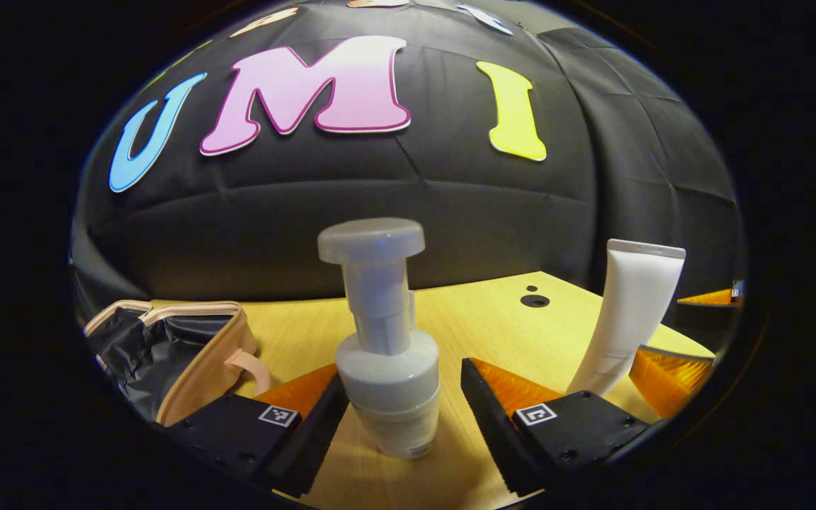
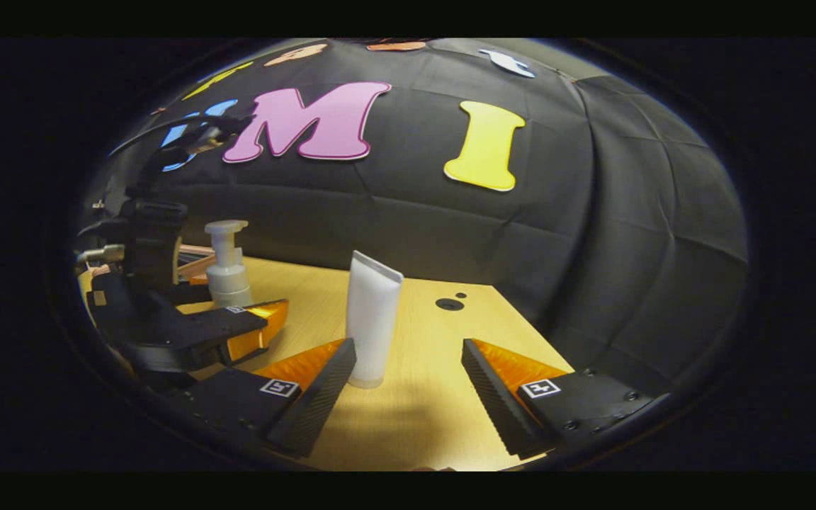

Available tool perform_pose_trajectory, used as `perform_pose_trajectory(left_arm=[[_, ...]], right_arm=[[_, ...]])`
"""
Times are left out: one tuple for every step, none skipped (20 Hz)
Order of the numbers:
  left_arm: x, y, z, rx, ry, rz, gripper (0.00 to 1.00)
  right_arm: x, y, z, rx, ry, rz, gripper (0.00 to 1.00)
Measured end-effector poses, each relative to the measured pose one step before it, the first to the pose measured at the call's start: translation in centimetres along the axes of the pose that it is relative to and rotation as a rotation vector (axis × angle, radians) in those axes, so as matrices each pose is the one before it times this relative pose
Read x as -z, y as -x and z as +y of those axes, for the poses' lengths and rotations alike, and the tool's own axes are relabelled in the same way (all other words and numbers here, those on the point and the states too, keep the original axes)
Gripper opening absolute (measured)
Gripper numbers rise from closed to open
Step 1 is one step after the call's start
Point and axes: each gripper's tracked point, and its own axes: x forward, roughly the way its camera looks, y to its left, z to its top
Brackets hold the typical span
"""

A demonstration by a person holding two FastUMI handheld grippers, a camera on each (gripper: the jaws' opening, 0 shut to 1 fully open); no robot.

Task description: First open the suitcase, pack the skin care products into it, and then close the suitcase.

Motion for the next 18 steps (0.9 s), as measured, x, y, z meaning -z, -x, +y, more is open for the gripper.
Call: perform_pose_trajectory(left_arm=[[0.137,-0.198,0.223,-0.00647,0.01428,0.00828,0.9],[-0.173,-0.405,0.269,0.00192,0.00907,-0.0026,0.8],[-0.204,-0.095,-0.165,0.01373,0.00016,-0.001,0.66],[0.156,-0.12,0.236,-0.00073,-0.00456,0.00348,0.66],[-0.082,-0.134,0.099,0.00805,-0.00227,0.00498,0.65],[0.09,-0.031,0.073,0.00307,0.00567,0.0061,0.65],[0.091,0.057,0.233,-0.00336,0.00352,0.00817,0.64],[0.055,0.148,0.324,-0.00735,-0.00016,0.00744,0.64],[0.018,0.176,0.33,-0.00374,0.0056,0.00497,0.63],[0.147,0.315,0.351,-0.00386,0.00708,0.0052,0.64],[0.133,0.335,0.284,-0.00305,0.00989,0.00485,0.64],[0.056,0.307,0.315,-0.00296,0.01035,0.00453,0.64],[0.145,0.316,0.279,-0.00108,0.00908,0.00521,0.64],[0.065,0.323,0.244,-0.00037,0.00558,0.0069,0.64],[0.102,0.296,0.27,-0.00493,0.00354,0.00544,0.63],[-0.02,0.304,0.314,-0.00444,0.00231,0.00289,0.63],[-0.041,0.326,0.307,-0.00169,0.00253,0.00113,0.64],[-0.131,0.258,0.219,-0.00428,0.00267,-0.00056,0.64]], right_arm=[[0.067,-0.374,0.427,-0.00837,-0.00862,0.00083,0.96],[0.06,-0.283,0.34,-0.00129,-0.00465,0.00151,0.97],[0.039,-0.417,0.244,-0.00315,-0.00597,0.00325,0.97],[0.244,-0.383,0.296,-0.00381,-0.01047,0.01119,0.97],[0.327,-0.251,0.249,-0.00379,-0.00656,0.00821,0.97],[0.056,-0.213,0.188,0.00108,-0.00056,0.00317,0.97],[0.0,-0.419,0.166,0.00262,0.00433,0.00155,0.97],[-0.032,-0.404,0.307,-0.00099,0.00418,-0.00346,0.97],[-0.012,-0.477,0.372,-0.00125,0.00423,-0.00191,0.97],[0.208,-0.453,0.346,-0.00284,0.00198,0.00803,0.97],[0.419,-0.298,0.358,0.00078,0.01495,0.00858,0.96],[0.052,-0.416,0.116,0.00966,0.01795,-0.00044,0.97],[0.252,-0.481,0.233,0.00328,0.00718,0.0064,0.98],[0.351,-0.489,0.23,0.00045,0.00569,0.01215,0.97],[0.093,-0.421,-0.201,0.01571,0.00281,0.0018,0.97],[-0.647,-0.393,-0.077,0.00453,-0.0057,-0.00227,0.96],[0.169,-0.346,-0.397,0.02417,-0.00492,0.01167,0.93],[0.204,-0.334,-0.487,0.01772,-0.01186,0.01452,0.82]])
